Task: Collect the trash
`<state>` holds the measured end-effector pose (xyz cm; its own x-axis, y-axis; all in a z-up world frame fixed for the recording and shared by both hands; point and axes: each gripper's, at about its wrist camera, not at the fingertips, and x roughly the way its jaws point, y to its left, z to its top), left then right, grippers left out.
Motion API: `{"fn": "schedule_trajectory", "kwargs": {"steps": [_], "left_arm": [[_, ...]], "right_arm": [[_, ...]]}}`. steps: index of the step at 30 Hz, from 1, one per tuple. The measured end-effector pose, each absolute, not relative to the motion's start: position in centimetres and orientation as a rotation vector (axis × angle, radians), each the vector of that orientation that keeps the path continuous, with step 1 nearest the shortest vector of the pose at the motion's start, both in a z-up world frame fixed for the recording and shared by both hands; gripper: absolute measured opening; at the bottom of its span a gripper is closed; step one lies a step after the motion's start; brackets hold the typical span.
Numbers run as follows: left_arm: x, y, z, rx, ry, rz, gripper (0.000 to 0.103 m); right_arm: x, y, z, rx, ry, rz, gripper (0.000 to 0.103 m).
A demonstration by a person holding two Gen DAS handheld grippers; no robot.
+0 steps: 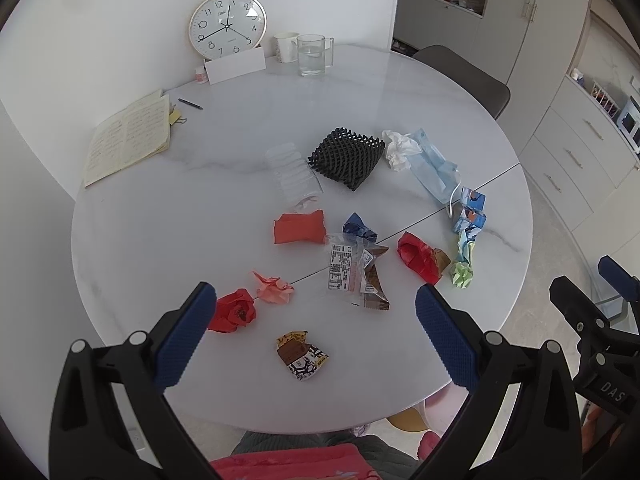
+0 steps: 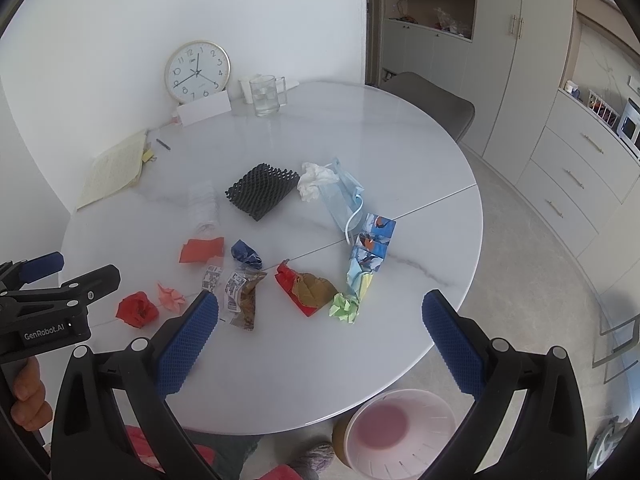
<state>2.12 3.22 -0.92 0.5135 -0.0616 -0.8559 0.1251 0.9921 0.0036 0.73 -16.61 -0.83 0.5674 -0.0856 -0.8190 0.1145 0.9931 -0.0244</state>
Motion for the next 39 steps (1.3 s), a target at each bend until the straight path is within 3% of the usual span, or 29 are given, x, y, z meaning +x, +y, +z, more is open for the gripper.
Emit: {"fn": "schedule_trajectory", "kwargs": {"steps": [39], "left_arm": [[1.8,5.1,-1.7,0.103,1.003,-0.136,0.095]], "right_arm": [[0.2,-15.9,-2.0,0.067,0.972,-0.076,0.101]]}}
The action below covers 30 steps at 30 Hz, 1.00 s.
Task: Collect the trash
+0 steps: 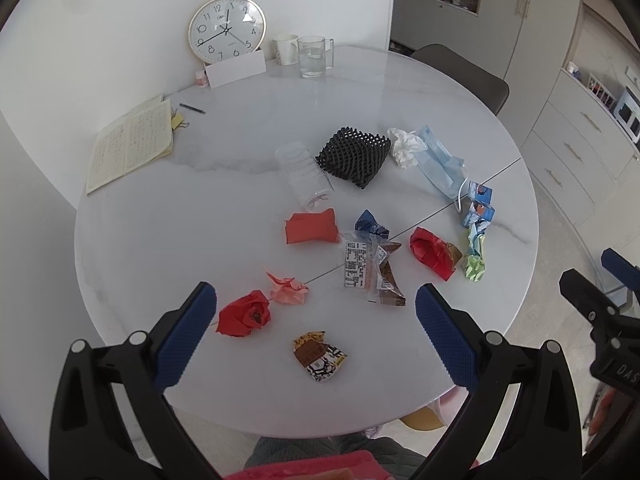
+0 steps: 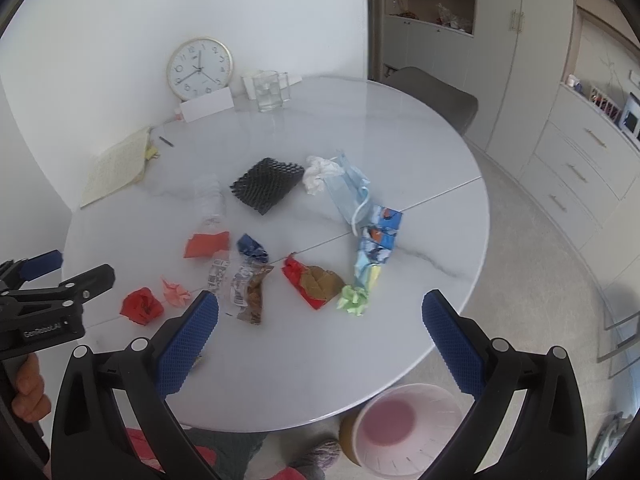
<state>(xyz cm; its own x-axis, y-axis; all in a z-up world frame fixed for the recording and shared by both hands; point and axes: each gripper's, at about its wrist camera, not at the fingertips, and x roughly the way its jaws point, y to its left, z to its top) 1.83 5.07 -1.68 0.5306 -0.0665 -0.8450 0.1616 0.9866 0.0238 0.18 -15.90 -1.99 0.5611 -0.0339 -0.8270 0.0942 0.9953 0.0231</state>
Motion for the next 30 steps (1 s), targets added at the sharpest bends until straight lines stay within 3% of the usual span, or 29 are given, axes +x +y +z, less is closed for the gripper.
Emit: {"fn": "schedule_trajectory", "kwargs": {"steps": [9,17,27,30], "left_arm": [[1.7,8.5,-6.3,0.196,1.006,-0.216,0.095],[4.4,12.6,-13.2,0.209,1.140,-0.243,0.095],[8.5,12.9,-18.6,0.284,1.224,-0.405,0.095],[8.7,12.7,-19.3,0.304,1.236,-0.456,0.091]], "right_arm": [[0.8,-14.0,-5.9,0.051,1.057,0.044,0.101],[1.0,-9.8,-10.4,-0.027,1.111,0.103,0.101],[1.8,-5.2,-14.6,0.003,1.177,0.128,0.101],[2.1,-4.5,-15.5,0.025,1.181,0.146,0.101]]}}
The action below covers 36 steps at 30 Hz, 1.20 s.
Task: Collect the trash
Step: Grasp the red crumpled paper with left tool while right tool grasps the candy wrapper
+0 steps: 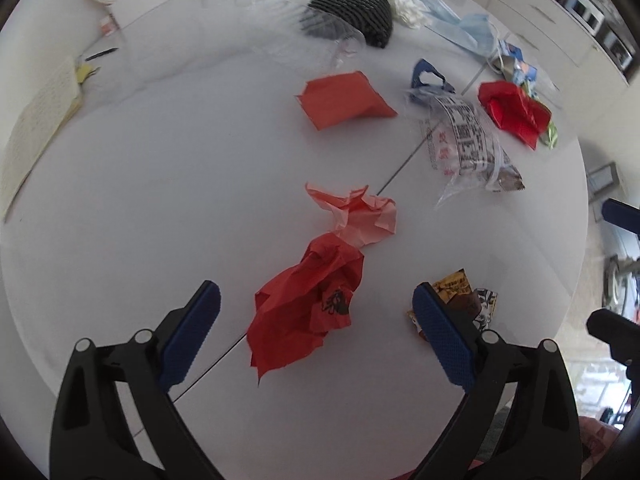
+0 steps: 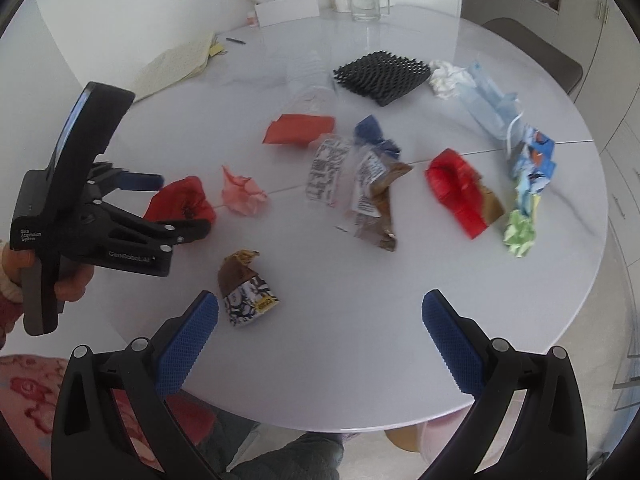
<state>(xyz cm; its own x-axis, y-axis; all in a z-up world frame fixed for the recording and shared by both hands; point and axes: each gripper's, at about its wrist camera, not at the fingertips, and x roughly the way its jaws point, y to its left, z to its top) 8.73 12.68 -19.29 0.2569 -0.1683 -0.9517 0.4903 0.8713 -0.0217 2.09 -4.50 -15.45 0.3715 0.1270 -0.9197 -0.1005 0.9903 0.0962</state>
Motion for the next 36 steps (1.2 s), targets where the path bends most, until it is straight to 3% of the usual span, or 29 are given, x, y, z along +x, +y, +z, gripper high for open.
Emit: {"fn": "schedule_trajectory", "kwargs": {"steps": [2,4,6,7,13,18,21,23,29,36], "left_arm": [[8.8,12.6,-19.6,0.325,1.237,-0.484,0.082],[8.8,12.6,-20.0,0.356,1.233,-0.502,0.080],[9.0,12.7,-20.2,0.366,1.233,-0.518,0.057],[9.1,12.8,-20.4,0.374,1.246,-0.521,0.040],[9.5,14.0,-19.9,0.342,1.242,-0.560,0.033],[9.6,15.8,-18.6,0.296,1.239,-0.572,0.032],[9.8,16.7,-17.9,0.263,1.245,-0.569,0.032],[9.9,16.5,-17.8,0.256,1.237,-0.559,0.032],[9.7,16.3,-16.5,0.278,1.207,-0.581,0.032],[7.6,11.4,-14.1,0.352,1.155,-0.735,0.032]], "right_arm": [[2.5,-4.1,-16.3,0.044,1.194,0.150,0.101],[2.9,-3.7,-17.0,0.057,1.212,0.158,0.101],[3.2,-3.3,-17.7,0.061,1.221,0.171,0.101],[3.4,-2.8,-18.1,0.056,1.229,0.183,0.101],[4.1,0.2,-20.0,-0.031,1.257,0.241,0.101],[4.9,1.8,-21.8,-0.068,1.289,0.249,0.077],[5.2,2.9,-22.3,-0.119,1.296,0.242,0.059],[5.2,3.1,-22.3,-0.127,1.290,0.236,0.040],[5.2,1.6,-21.9,-0.040,1.290,0.206,0.028],[1.5,-4.0,-17.9,0.141,1.228,0.101,0.024]]}}
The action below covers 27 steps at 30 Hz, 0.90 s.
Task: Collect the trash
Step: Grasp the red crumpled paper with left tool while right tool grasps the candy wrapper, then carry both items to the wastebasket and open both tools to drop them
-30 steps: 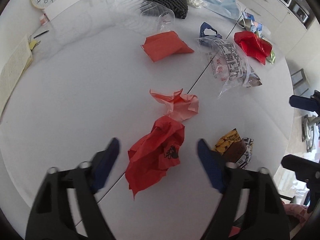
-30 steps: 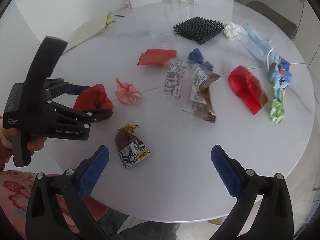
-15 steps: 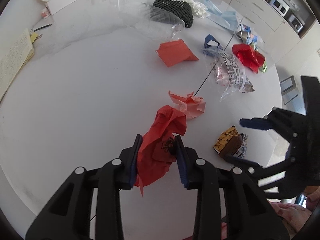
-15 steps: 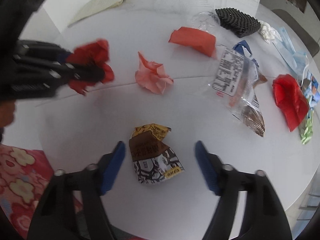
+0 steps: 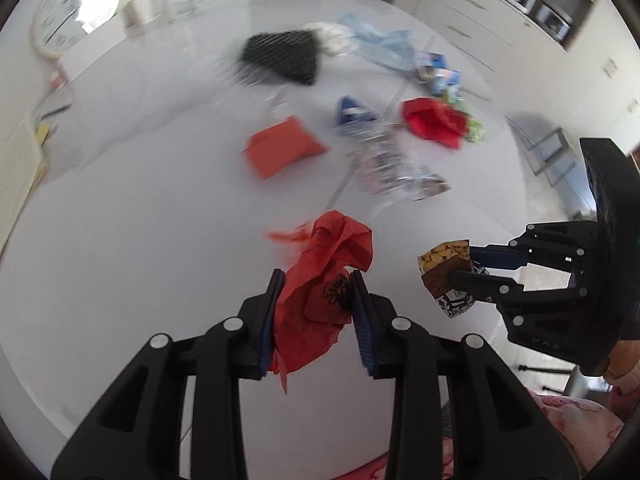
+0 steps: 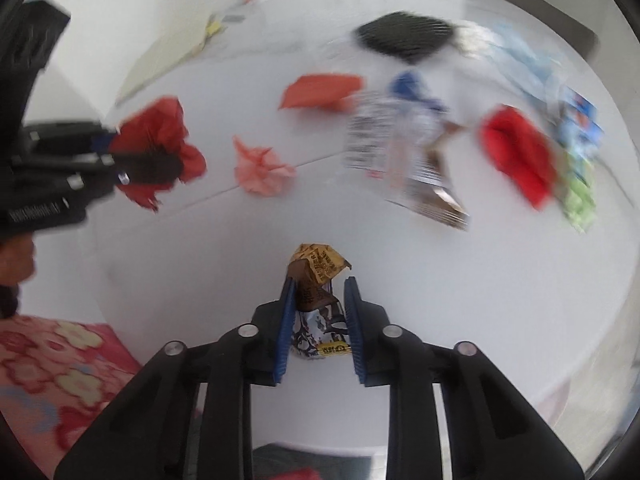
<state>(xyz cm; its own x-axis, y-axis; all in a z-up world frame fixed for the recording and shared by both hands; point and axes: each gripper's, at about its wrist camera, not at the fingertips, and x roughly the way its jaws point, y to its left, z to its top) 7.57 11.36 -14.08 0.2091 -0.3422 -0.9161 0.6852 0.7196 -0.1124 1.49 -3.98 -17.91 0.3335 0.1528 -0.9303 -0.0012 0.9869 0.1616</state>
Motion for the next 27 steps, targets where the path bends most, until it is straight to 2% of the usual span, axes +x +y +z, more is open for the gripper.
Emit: {"fn": "schedule_trajectory", "kwargs": {"steps": [6,11,16,18,20,23,27], "left_arm": [[3.3,2.7,-11.7,0.417,1.108,-0.956,0.032],[-1.3,-5.9,-11.3,0.480,1.057,-1.096,0.032],[-1.2,-7.4,-11.4,0.429,1.113,-1.054,0.032],[-0.8,-6.6,-11.1,0.395,1.127,-1.017,0.032],[-0.4,-6.3,-11.2,0.390,1.120,-0.983,0.032],[0.5,-4.9,-10.9,0.382,1.117,-0.950,0.032],[1.9,-2.7,-10.6,0.380,1.120,-0.931,0.032]], "right_arm": [[-6.5,-12.2,-14.1,0.223,1.167,-0.131,0.024],[-11.9,-19.2,-14.2,0.271,1.170,-0.274,0.024],[-13.0,-21.4,-13.1,0.239,1.138,-0.227,0.025],[-12.5,-20.8,-13.1,0.232,1.132,-0.191,0.030],[-11.5,-20.3,-13.6,0.233,1.128,-0.161,0.053],[-10.0,-19.0,-13.9,0.251,1.102,-0.131,0.077],[-7.8,-16.0,-14.5,0.298,1.089,-0.128,0.090]]}}
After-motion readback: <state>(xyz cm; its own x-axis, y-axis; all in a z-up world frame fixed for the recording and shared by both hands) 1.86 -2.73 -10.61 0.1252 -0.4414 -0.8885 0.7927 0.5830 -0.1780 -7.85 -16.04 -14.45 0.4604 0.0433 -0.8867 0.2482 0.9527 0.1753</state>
